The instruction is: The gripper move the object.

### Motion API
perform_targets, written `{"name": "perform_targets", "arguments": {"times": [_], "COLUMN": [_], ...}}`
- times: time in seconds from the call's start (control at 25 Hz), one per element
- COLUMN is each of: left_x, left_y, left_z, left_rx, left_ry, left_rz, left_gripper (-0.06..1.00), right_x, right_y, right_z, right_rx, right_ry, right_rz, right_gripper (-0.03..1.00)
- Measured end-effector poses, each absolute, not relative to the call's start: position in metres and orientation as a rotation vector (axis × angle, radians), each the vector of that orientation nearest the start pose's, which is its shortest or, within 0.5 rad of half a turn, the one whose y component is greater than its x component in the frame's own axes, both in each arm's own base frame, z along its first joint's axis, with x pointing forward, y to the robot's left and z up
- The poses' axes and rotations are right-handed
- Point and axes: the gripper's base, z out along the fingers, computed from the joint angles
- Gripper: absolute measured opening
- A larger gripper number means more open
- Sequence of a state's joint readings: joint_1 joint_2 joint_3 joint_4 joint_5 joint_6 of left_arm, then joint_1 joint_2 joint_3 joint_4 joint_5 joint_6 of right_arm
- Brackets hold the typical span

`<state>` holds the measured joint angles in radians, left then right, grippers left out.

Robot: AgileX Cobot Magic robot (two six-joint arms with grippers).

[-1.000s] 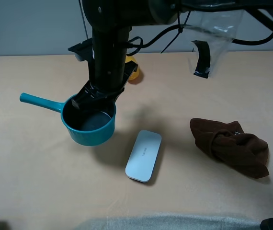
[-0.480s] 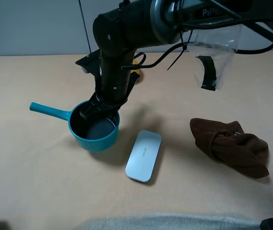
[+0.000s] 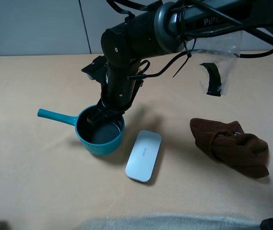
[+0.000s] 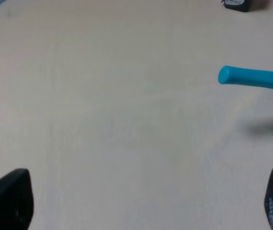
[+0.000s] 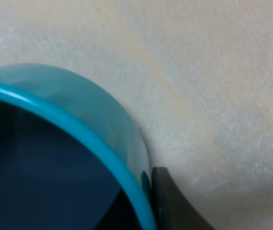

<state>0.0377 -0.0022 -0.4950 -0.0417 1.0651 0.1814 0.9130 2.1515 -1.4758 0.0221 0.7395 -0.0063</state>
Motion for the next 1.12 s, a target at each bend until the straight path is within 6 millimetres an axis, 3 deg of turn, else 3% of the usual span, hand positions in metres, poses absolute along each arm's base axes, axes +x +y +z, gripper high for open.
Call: {"name": "perform_targets", "arguments": {"times": [0.64,0.92,1.12], "left_x": [-0.0047,-0.0047,-0.0047], "left_y": [-0.0035,-0.0035,-0.0035], "left_z": [0.2756,0.2756,0.2756], "left_rx": [0.149,0.149,0.149], "left_ry": [2.046,2.046,2.046], "left_rz": [0.086,0.086,0.086], "left_gripper": [0.96,0.96,0.96], "right_x": [0.2644,0.2642,0.2643], "right_y": [0.3387,0.3386,0.3389], "right_z": [0.1286,0.1286,0.1287], "right_rx": [-1.297,-1.296,-1.294], "right_ry": [2.623,2.627,2.624], "right_rz": [0.177,0.178,0.181], "right_gripper": [-0.01,0.15,0.33]}}
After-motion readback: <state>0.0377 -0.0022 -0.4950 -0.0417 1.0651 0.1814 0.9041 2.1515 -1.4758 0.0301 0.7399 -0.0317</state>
